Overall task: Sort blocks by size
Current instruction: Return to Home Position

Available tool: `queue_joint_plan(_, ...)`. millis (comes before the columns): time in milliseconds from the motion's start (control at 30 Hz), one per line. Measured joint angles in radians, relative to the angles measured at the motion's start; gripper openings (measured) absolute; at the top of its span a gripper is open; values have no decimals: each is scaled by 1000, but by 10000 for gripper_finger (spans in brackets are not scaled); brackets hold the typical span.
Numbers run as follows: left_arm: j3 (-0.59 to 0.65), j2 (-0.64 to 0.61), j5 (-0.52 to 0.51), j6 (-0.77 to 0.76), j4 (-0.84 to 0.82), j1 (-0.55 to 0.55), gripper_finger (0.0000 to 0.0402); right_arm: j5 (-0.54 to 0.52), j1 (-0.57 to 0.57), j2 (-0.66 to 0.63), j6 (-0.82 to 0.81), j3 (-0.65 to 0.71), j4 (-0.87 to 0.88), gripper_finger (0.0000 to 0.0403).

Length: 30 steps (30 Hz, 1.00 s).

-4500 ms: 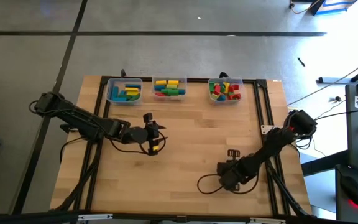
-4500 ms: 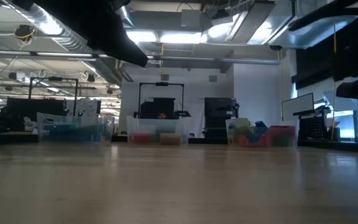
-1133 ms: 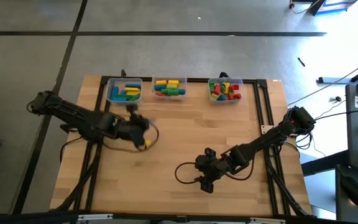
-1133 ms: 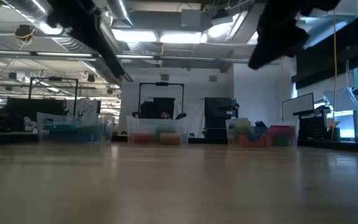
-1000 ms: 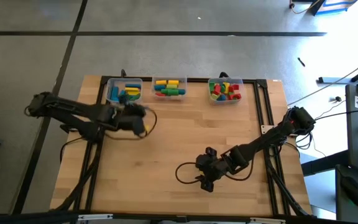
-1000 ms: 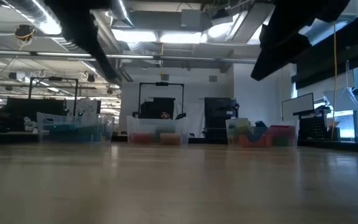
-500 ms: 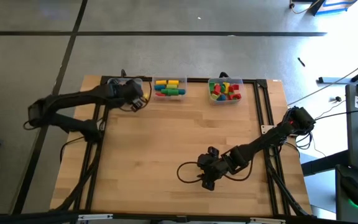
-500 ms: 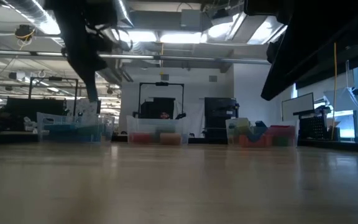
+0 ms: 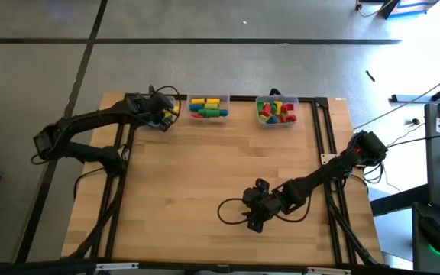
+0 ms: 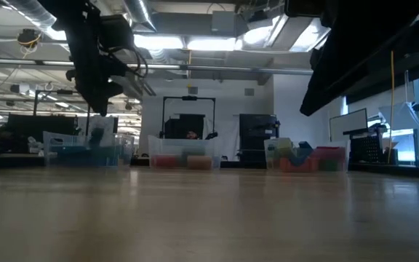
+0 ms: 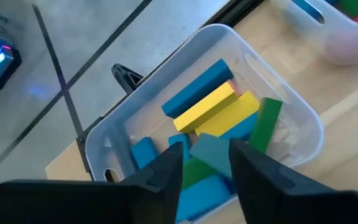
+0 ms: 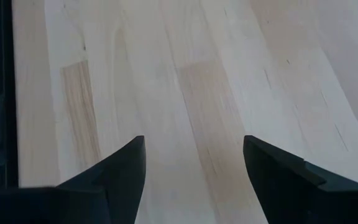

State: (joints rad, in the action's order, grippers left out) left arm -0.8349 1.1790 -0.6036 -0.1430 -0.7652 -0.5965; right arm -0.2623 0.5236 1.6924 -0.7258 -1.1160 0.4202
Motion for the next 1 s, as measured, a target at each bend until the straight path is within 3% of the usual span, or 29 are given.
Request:
queue_joint_plan(167, -2, -4, -2, 20, -7, -6, 161, 0, 0, 0, -4, 0, -2, 259)
queue_joint_plan(333, -19, -48, 11, 29, 1, 59, 169, -12, 0, 0, -3, 0, -6, 259)
queue_joint_plan(567, -21, -179, 259, 106, 136, 244, 144, -17, -4, -29, 79, 0, 2, 259)
queue_joint_plan(667, -21, -216, 297, 139, 192, 334, 130, -11, -27, -51, 129, 0, 1, 256)
queue_joint_plan(867, -16, -230, 317, 195, 276, 485, 101, 38, -98, -76, 273, 0, -1, 208)
queue_joint_plan(1000, 55, -237, 358, 226, 402, 553, 81, 87, -151, -76, 374, 0, -3, 160)
